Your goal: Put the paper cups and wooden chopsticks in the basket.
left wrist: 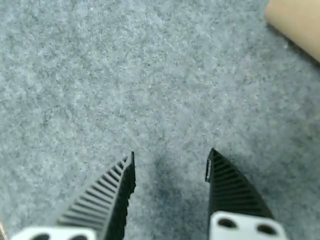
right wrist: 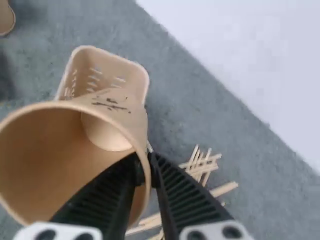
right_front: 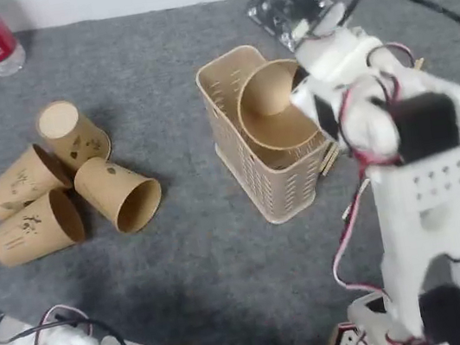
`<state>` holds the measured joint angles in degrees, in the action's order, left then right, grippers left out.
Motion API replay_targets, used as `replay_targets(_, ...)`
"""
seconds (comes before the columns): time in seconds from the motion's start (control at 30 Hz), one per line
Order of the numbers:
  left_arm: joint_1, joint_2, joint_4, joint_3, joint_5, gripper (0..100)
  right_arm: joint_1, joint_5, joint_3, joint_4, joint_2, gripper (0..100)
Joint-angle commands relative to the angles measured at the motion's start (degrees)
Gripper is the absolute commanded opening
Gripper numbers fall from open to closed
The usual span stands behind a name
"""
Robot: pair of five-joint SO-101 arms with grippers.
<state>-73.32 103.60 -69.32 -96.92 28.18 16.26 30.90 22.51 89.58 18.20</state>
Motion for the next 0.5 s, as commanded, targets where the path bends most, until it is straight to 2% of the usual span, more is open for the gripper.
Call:
replay_targets(0.0,0.62,0.44,-0.35,0.48,0.35,22,-0.13,-0.79,4.84,1.19,-2.24,0.8)
replay_targets(0.27,0.7,0.44,-0.35,0.48,0.26,22,2.51,-0.88,5.45,-2.33,-5.41,0.8)
replay_targets(0.47,1.14,0.44,-0.35,0.48,0.26,22,3.82,-5.1,5.45,-7.6,-5.93,0.8)
